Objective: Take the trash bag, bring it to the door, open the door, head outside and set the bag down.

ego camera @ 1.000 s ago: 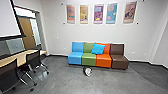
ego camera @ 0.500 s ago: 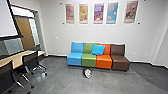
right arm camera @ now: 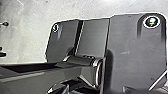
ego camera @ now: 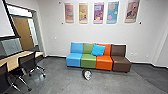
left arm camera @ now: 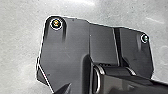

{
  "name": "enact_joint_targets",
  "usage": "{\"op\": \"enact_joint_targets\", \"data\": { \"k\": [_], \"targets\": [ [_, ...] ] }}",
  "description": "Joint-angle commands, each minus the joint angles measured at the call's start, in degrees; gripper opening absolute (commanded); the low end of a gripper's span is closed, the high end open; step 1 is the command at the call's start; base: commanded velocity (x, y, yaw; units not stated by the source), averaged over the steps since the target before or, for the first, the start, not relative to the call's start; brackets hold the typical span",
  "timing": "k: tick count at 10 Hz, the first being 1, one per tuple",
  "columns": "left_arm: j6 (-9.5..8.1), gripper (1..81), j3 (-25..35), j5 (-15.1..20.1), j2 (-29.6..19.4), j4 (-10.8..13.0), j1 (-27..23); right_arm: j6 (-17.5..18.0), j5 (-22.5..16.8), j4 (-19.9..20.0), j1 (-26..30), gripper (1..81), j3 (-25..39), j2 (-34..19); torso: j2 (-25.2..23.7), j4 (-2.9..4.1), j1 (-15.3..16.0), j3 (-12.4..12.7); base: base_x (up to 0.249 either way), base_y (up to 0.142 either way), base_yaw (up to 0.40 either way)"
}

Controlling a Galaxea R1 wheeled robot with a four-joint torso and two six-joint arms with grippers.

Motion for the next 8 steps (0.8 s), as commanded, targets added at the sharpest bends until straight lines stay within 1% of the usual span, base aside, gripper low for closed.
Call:
{"op": "enact_joint_targets", "data": {
  "k": [1,8],
  "targets": [
    [0.06,81.1,0.23,3.35,0.08,0.17,-3.36,-0.57,-2.8,-1.06,2.35,81.1,0.59,-0.21,0.0,0.0,0.0,0.0,0.164,0.0,0.0],
    [0.06,81.1,0.23,3.35,-0.01,0.09,-3.36,-0.57,-2.8,-1.06,2.44,81.1,0.59,-0.12,0.0,0.0,0.0,0.0,0.16,0.0,0.0]
  ]
}}
